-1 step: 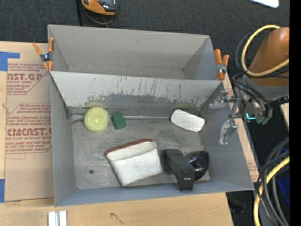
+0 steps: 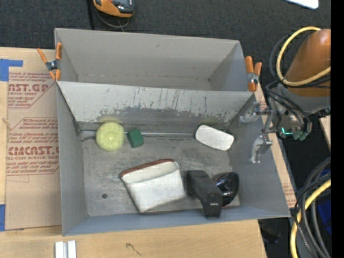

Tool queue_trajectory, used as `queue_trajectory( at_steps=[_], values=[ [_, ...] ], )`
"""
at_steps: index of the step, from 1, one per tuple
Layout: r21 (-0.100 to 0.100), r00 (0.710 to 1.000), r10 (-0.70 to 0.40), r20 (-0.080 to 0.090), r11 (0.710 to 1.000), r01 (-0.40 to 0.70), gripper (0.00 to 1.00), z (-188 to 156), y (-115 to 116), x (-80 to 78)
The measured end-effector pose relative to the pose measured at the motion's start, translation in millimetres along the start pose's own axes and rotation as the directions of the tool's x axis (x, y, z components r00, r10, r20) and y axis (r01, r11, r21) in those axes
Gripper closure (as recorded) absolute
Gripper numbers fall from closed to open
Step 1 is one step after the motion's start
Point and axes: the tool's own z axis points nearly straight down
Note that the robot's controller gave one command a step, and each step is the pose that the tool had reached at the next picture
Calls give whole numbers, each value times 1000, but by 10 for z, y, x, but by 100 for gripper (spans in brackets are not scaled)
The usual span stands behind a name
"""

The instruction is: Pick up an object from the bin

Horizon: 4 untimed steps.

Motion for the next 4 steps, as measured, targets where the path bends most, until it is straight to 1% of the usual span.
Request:
queue_trajectory(
  at_steps=[1, 2, 3, 4],
  values=[
    [1, 997, -82, 4, 997, 82, 0, 444, 92, 286],
    [1, 948, -320, 3, 948, 320, 0, 1005, 66, 178],
    [4, 928, -372, -1, 928, 372, 100, 1402, 242, 610],
    [4, 928, -372, -1, 928, 372, 100, 1402, 242, 610]
  ],
)
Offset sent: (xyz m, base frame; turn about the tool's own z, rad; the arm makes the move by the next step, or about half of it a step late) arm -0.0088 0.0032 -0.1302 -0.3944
